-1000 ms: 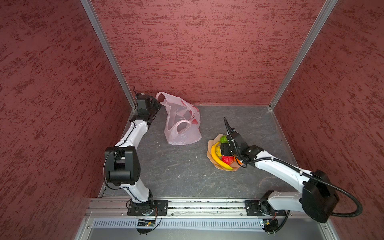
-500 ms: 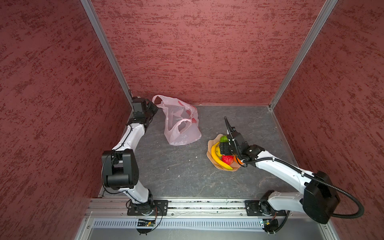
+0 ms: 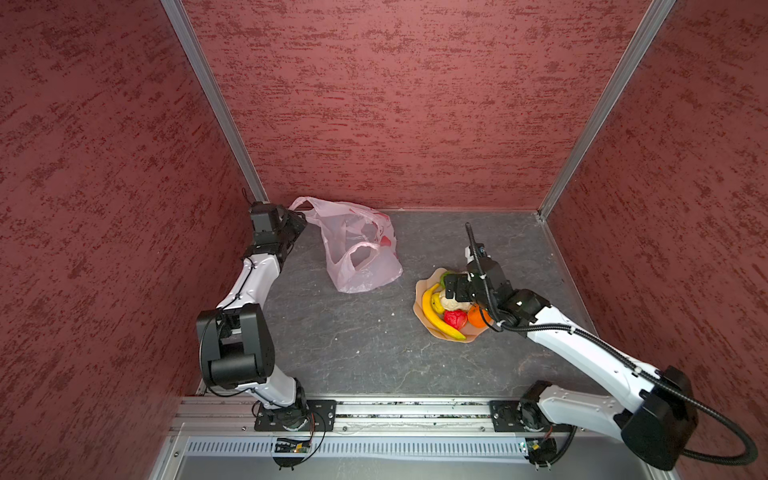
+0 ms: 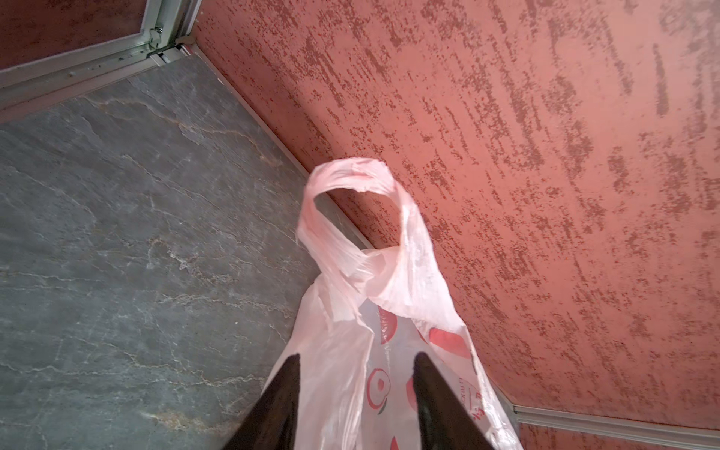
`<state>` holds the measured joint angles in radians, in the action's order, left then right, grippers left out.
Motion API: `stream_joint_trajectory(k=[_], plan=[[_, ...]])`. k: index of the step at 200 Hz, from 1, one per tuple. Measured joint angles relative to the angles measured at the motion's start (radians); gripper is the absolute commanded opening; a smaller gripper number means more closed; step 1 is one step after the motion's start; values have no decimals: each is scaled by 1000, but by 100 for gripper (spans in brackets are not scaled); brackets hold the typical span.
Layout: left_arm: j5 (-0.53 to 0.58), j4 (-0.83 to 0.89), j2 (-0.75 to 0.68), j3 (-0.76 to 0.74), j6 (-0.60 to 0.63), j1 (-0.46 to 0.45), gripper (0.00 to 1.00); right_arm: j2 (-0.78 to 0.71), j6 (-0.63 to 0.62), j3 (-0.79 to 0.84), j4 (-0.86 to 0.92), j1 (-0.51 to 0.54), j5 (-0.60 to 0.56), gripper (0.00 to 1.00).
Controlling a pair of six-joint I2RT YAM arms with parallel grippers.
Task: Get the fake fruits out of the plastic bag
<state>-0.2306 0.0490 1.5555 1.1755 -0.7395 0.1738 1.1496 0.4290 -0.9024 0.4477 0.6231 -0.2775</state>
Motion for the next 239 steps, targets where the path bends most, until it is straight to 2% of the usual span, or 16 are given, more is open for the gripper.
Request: stream_joint_trajectory(k=[38,70,164,211,239], plan=[[-35,5,-83,-47,24,22,87,-26,0,-5,7,-26,-4,98],[-69,13,-182,-102,42,42,100,-43,0,-5,8,-46,-2,98],[-154,191,-591,-274,55,95,100,-69,-24,-5,6,-109,18,99],[-153,338,-789,-291,96,113,100,-109,-47,-1,-4,-151,19,99],[-116,399,-877,-309,121,113,100,-151,-63,38,-37,-188,4,99]])
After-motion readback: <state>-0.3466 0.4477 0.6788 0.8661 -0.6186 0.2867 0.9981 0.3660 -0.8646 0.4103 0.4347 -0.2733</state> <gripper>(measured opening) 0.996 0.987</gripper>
